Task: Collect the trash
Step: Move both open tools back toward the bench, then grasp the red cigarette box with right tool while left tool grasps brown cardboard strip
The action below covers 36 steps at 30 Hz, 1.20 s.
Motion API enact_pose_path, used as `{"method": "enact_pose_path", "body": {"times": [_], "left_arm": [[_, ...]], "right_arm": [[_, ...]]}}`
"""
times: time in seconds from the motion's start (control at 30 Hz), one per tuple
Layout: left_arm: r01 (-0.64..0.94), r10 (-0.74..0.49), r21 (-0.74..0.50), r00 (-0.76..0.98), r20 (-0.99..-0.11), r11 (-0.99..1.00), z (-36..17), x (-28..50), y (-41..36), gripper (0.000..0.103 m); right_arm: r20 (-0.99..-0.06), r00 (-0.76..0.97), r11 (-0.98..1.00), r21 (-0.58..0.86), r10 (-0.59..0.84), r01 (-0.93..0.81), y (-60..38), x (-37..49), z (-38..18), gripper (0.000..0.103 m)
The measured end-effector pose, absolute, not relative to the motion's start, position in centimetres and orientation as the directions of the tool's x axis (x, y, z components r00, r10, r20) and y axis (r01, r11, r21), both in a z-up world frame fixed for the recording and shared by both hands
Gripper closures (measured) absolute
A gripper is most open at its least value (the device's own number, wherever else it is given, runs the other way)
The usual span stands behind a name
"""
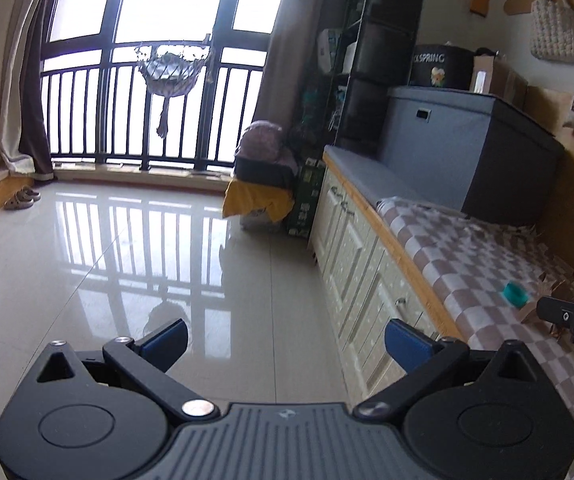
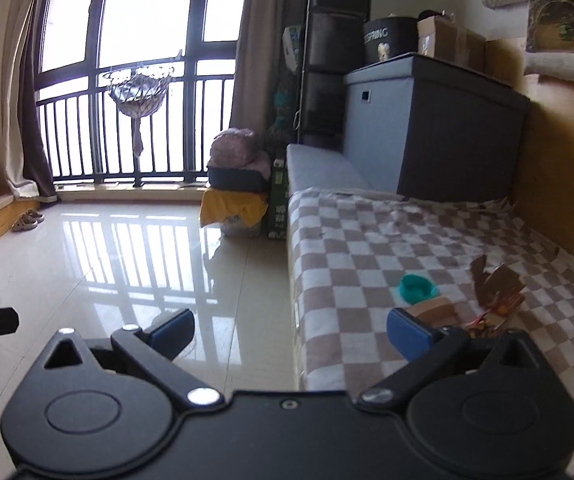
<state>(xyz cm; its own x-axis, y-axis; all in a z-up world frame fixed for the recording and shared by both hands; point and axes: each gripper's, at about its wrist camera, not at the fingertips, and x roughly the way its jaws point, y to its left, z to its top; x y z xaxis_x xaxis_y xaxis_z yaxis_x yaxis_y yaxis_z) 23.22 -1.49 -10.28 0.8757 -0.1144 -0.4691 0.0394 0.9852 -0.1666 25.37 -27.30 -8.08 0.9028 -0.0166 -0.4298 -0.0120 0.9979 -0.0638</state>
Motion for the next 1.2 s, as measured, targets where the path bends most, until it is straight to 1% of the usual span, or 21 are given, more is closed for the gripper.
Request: {"method": "enact_pose_path", "body": {"times": [0.2,0.3,0.4,0.53,0.63,0.83,0.9,0.97,1.07,1.17,1.2], "left_arm": [[0.132,-0.199,-0.206,0.913,-0.355,0.97,-8.8,24.0,-6.0,0.0],[0.186,-0.263,-0.256,0.914,-0.309,0.949,-8.7,24.4,-8.1,0.0],[0.227,-0.299,-0.263,0.913,-0.278,0.938,-8.6,25.0,-10.4,0.0],[0.28,-0.339,-0.249,0.91,-0.239,0.927,-8.8,26.4,-13.5,0.0],[0.317,-0.368,-0.236,0.904,-0.218,0.918,-9.0,27.6,-15.7,0.0],[0.404,-0.452,-0.223,0.86,-0.236,0.887,-10.4,30.7,-19.4,0.0],[0.456,-0.494,-0.204,0.842,-0.217,0.866,-11.1,31.7,-20.7,0.0],[0.504,-0.531,-0.172,0.819,-0.218,0.847,-11.7,32.8,-22.3,0.0],[0.572,-0.586,-0.133,0.768,-0.259,0.809,-12.6,34.5,-25.1,0.0],[0.639,-0.622,-0.078,0.703,-0.345,0.765,-13.6,36.1,-28.0,0.0],[0.656,-0.627,-0.064,0.684,-0.373,0.752,-13.9,36.5,-28.8,0.0]], "right_arm": [[-0.295,0.942,0.987,-0.059,-0.159,0.148,-31.8,24.6,-5.9,0.0],[-0.26,0.94,0.975,-0.052,-0.222,0.216,-34.2,24.9,-5.6,0.0],[-0.229,0.919,0.947,-0.037,-0.32,0.32,-36.6,25.8,-5.9,0.0],[-0.224,0.899,0.918,0.042,-0.375,0.393,-40.2,27.6,-6.9,0.0],[-0.266,0.888,0.902,0.118,-0.374,0.415,-42.8,29.4,-8.1,0.0],[-0.331,0.884,0.874,0.246,-0.33,0.419,-45.4,31.7,-11.4,0.0],[-0.349,0.885,0.865,0.285,-0.308,0.413,-45.9,32.0,-12.9,0.003],[-0.383,0.882,0.856,0.322,-0.274,0.405,-46.5,32.5,-14.2,0.01],[-0.405,0.884,0.838,0.378,-0.233,0.394,-47.5,33.0,-15.5,0.012],[-0.41,0.888,0.823,0.419,-0.206,0.384,-48.1,33.7,-16.3,0.017],[-0.413,0.89,0.82,0.43,-0.193,0.377,-48.3,33.9,-16.6,0.02]]}}
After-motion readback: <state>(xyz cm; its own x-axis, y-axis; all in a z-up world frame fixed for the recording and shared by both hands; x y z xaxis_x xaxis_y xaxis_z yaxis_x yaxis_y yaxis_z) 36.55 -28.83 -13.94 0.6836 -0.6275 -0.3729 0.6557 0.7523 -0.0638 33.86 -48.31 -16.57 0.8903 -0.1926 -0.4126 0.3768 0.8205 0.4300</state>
